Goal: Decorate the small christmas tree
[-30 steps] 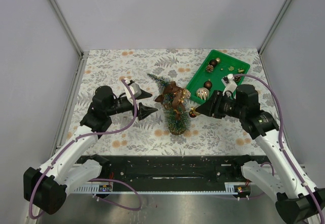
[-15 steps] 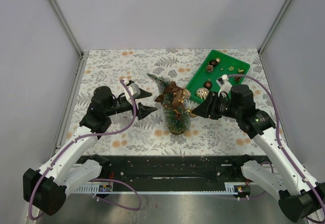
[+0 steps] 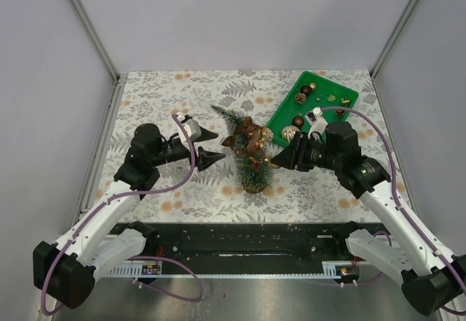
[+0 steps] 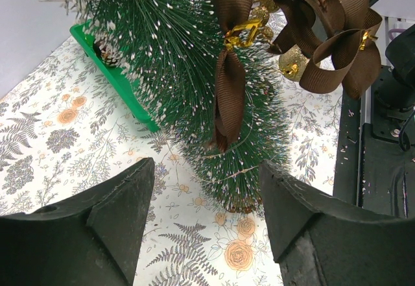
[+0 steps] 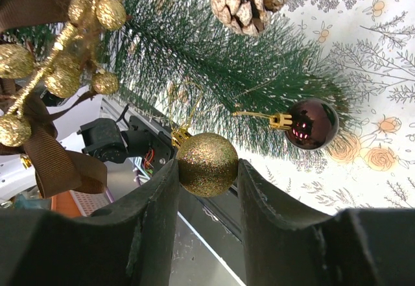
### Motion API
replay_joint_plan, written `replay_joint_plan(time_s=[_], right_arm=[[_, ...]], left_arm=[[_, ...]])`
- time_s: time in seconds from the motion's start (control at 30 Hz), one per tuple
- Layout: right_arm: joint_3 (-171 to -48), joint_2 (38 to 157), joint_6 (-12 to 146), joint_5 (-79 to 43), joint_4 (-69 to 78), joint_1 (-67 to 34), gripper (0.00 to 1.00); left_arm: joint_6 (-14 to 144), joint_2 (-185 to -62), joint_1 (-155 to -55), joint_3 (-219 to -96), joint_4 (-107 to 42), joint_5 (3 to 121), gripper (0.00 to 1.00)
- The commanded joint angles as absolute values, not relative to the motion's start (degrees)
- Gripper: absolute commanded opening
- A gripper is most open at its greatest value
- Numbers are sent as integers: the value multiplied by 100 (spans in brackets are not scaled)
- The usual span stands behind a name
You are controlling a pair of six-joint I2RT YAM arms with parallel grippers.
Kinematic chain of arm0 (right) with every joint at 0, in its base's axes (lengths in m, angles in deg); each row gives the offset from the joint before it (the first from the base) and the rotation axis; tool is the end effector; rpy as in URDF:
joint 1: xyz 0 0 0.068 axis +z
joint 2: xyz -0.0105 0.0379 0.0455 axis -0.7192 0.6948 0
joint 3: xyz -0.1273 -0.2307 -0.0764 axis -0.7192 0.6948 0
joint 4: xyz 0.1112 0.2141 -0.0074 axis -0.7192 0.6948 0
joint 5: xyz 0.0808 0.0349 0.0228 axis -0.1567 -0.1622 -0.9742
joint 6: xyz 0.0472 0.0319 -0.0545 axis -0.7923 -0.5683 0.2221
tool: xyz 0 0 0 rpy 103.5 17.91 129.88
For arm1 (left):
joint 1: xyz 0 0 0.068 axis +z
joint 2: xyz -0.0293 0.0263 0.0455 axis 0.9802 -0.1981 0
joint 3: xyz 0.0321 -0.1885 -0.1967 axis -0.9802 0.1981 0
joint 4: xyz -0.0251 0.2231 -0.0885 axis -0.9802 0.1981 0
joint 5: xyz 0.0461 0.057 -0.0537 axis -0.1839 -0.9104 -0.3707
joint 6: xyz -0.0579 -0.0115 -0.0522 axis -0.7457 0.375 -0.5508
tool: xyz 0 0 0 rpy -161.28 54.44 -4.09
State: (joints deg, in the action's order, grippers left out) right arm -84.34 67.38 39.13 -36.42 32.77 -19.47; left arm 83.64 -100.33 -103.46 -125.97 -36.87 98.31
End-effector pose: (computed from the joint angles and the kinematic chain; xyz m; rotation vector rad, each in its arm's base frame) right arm 0.1591 0.1131 0.3144 -0.1444 2.2131 1.1042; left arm 0.1713 -0.1318 0.3248 1.0191 1.3831 -0.8793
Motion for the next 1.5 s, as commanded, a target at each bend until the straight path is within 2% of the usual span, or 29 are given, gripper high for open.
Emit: replay_joint_plan(time_s=[0.0,0.8,1.17,1.47], right_arm=[[-8456,6803,3842,-3512,2863,-1839,13],[-8245,6812,3921,-2924,2889,-1584,12],[-8727,7005,4176,-2642,2976,-1567,11],[-9237,7234,4808,-1914,3600,-1567,11]], left_arm=[[8411,-9895,-10336,-12523,-4047,10003,69],[8253,-9790,-10327,-12426,-4100,10012,67],[8165,-9737,-10327,-12356,-4152,10038,66],[8130,-9719,-10336,-12373,-4161,10056,65]])
